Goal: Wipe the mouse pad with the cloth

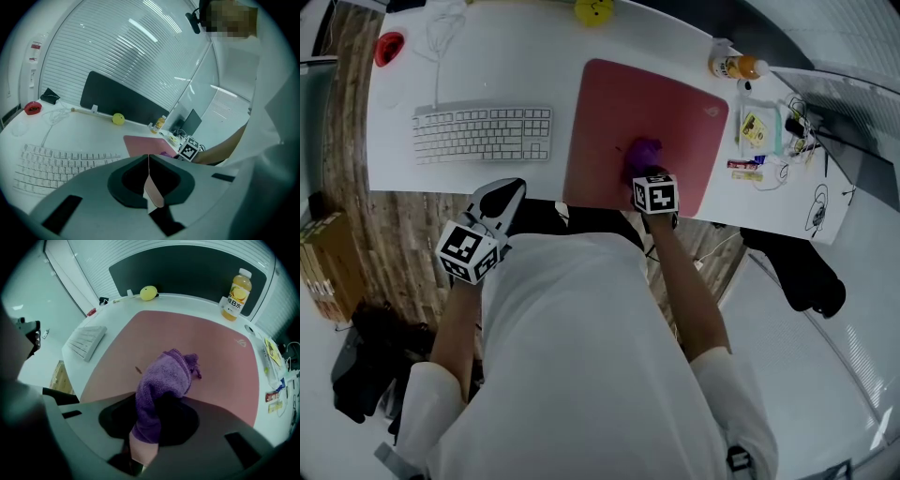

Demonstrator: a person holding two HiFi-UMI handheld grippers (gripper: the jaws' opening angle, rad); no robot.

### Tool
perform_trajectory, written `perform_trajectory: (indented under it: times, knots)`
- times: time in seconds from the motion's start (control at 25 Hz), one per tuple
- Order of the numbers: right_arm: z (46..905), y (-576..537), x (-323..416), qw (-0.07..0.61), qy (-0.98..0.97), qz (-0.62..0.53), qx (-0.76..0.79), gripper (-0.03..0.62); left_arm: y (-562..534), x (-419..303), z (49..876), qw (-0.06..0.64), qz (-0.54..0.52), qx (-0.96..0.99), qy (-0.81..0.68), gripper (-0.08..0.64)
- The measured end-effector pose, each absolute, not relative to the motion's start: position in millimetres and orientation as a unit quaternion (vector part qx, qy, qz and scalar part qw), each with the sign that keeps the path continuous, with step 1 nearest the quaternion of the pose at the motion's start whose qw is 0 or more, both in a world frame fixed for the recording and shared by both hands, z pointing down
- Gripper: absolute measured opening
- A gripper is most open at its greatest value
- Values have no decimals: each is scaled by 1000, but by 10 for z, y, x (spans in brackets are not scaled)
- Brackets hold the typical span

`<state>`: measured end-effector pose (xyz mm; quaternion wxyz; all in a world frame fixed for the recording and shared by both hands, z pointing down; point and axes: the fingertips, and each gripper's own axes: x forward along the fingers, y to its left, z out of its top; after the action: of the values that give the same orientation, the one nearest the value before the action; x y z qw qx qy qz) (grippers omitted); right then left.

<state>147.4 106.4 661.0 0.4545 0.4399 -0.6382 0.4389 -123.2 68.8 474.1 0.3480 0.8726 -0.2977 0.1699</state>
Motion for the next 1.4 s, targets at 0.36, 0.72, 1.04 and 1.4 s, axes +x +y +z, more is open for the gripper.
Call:
perform_trajectory:
  times: [0.36, 0.72, 1.04, 1.4]
  knots:
    - [6608, 970, 1037, 456, -660, 435, 410, 118, 602, -1330, 4770, 349, 166, 874, -297, 21]
    - [6594, 886, 550, 443, -684, 435, 384, 118, 580, -1410, 4776, 351, 160, 872, -301, 21]
    - [6574, 830, 218, 432, -696, 441, 367, 118, 602, -1590, 4803, 358, 153, 865, -315, 21]
    - [6484, 787, -127, 424, -718, 446, 326, 118, 566, -1681, 4832, 357, 144, 866, -318, 21]
